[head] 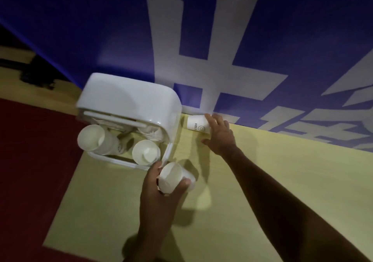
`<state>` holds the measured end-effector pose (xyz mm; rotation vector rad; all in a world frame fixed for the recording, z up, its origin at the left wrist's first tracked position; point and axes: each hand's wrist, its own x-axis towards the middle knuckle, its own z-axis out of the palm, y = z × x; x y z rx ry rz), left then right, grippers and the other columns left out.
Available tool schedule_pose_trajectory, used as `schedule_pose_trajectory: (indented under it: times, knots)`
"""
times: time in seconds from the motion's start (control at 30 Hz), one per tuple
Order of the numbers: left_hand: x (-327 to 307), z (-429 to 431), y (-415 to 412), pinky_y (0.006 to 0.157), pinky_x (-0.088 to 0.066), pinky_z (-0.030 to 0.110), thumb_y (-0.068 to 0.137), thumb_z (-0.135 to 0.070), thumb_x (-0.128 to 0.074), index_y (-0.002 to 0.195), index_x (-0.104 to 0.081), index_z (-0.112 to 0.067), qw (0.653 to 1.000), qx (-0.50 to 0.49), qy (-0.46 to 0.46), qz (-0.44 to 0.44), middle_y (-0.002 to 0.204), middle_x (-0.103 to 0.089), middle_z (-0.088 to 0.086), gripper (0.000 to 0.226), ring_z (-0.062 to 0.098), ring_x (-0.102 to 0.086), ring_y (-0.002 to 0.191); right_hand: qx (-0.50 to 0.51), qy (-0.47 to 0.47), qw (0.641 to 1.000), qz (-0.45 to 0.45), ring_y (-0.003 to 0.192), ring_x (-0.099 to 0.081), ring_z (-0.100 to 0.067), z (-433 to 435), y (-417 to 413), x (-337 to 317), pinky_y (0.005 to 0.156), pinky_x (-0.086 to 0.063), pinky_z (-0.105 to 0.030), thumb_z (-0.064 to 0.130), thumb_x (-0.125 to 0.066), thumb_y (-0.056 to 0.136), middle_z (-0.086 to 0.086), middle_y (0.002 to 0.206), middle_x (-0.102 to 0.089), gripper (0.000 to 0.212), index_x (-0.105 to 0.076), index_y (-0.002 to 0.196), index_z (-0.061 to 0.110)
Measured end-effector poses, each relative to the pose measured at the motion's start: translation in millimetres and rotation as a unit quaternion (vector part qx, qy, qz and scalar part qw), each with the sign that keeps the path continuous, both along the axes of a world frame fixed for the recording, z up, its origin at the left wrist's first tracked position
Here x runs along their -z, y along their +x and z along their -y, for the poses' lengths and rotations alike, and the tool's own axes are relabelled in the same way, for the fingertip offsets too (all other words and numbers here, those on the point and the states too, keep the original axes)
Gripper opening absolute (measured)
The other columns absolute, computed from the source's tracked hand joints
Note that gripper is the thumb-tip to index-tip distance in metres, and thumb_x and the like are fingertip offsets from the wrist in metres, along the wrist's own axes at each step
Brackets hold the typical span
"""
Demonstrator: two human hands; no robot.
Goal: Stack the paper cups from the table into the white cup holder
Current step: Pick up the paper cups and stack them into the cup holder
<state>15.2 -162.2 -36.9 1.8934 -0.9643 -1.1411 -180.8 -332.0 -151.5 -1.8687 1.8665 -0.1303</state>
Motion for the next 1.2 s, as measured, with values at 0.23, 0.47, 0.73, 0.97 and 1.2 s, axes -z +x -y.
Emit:
schedule_pose_trajectory:
  times: [0.23, 0.47, 0.73, 0.97, 1.2]
  knots:
    - [-22, -4, 49, 0.084, -0.054, 0.035, 0.06, -0.059, -0.082, 0.122, -0.063, -0.036, 0.997, -0.04, -0.059, -0.001, 0.119, -0.067, -0.014, 0.069, 0.006, -0.063, 0.106, 0.013, -0.056, 0.997, 0.051, 0.121, -0.052, -0.032, -4, 3, 7, 0.094, -0.055, -0.052, 0.027, -0.082, 0.081, -0.01, 0.14, -0.051, 0.065, -0.049, 0.137, 0.018]
    - [-29, 9, 90, 0.097, -0.056, 0.043, 0.071, -0.032, -0.092, 0.133, -0.057, -0.033, 0.994, -0.015, -0.108, -0.009, 0.125, -0.066, -0.011, 0.071, 0.013, -0.064, 0.116, 0.143, -0.037, 0.973, 0.176, 0.103, -0.062, -0.027, -66, -3, -13, 0.077, -0.06, -0.036, 0.027, -0.093, 0.071, -0.007, 0.129, -0.05, 0.084, -0.047, 0.141, 0.014]
    - [-22, 47, 129, 0.103, -0.051, 0.042, 0.072, -0.037, -0.093, 0.132, -0.056, -0.036, 0.982, 0.094, -0.162, -0.007, 0.132, -0.063, -0.011, 0.071, 0.015, -0.059, 0.126, 0.341, -0.05, 0.885, 0.313, 0.097, -0.068, -0.014, -168, 53, -105, 0.074, -0.058, -0.033, 0.042, -0.09, 0.07, 0.006, 0.117, -0.067, 0.051, -0.065, 0.115, 0.034]
    - [5, 71, 143, 0.096, -0.04, 0.01, 0.07, -0.032, -0.093, 0.124, -0.053, -0.052, 0.963, 0.218, -0.156, 0.028, 0.127, -0.059, -0.024, 0.071, -0.005, -0.053, 0.117, 0.422, -0.094, 0.799, 0.418, 0.097, -0.069, -0.022, -207, 104, -138, 0.075, -0.053, -0.03, 0.01, -0.072, 0.092, 0.005, 0.121, -0.069, 0.043, -0.065, 0.127, 0.032]
    - [36, 89, 143, 0.097, -0.045, 0.015, 0.073, -0.031, -0.091, 0.14, -0.058, -0.035, 0.947, 0.299, -0.112, 0.042, 0.132, -0.064, -0.019, 0.075, -0.009, -0.054, 0.118, 0.414, -0.109, 0.828, 0.362, 0.108, -0.068, -0.016, -200, 128, -150, 0.08, -0.056, -0.029, 0.052, -0.085, 0.074, 0.007, 0.128, -0.066, 0.067, -0.058, 0.135, 0.04]
